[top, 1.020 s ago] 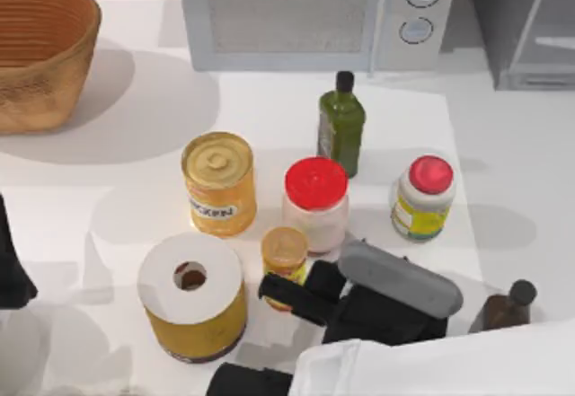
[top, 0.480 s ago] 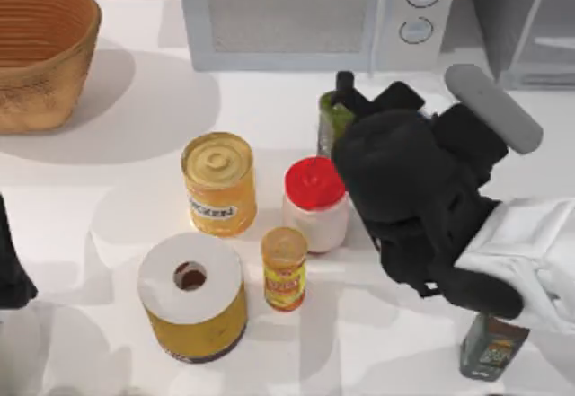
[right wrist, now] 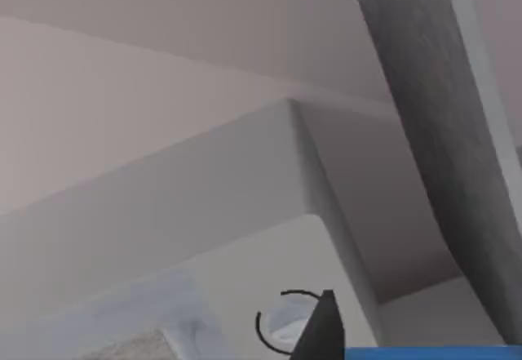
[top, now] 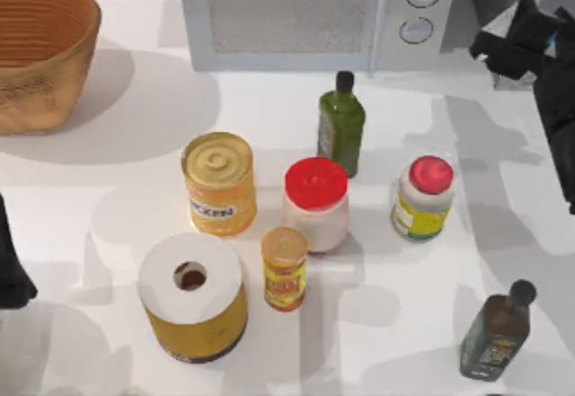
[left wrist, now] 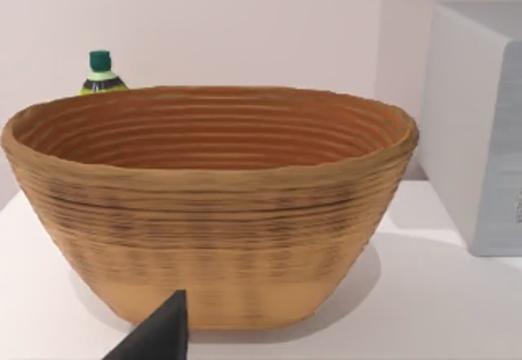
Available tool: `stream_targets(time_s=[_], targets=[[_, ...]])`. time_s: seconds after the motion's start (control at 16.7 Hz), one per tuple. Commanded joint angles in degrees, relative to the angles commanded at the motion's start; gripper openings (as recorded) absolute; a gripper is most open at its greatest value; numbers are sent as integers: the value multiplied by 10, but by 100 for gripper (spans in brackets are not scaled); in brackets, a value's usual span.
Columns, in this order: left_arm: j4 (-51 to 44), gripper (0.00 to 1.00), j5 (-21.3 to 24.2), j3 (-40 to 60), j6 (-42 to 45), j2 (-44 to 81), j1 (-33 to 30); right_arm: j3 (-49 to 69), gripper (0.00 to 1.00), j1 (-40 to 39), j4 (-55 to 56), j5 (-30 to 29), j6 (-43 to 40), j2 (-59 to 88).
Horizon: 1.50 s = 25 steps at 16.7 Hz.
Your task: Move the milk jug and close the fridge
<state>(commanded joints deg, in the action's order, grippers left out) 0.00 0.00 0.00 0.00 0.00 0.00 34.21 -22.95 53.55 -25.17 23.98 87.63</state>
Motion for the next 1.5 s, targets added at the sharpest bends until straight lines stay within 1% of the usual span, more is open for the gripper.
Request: stream_targets(time_s=[0.24, 0.36, 0.48, 0.6, 0.9, 1.02, 1.2, 1.5], targets=[[0, 100, 0, 0, 0, 0, 0, -65, 0, 131, 87, 141, -144, -8], [0, 100, 0, 0, 0, 0, 0, -93, 0, 182, 102, 191, -192, -10], [0, 100, 0, 0, 0, 0, 0, -112, 0, 213, 104, 221, -222, -13], [0, 100, 0, 0, 0, 0, 0, -118, 0, 221, 103, 229, -231, -14], [0, 100, 0, 0, 0, 0, 0, -116, 0, 220, 102, 228, -229, -11], [0, 100, 0, 0, 0, 0, 0, -97, 0, 224, 86, 231, -231, 4], [0, 100, 0, 0, 0, 0, 0, -28, 0, 241, 36, 240, -236, 56], [0, 100, 0, 0, 0, 0, 0, 147, 0, 276, -72, 271, -246, 182]])
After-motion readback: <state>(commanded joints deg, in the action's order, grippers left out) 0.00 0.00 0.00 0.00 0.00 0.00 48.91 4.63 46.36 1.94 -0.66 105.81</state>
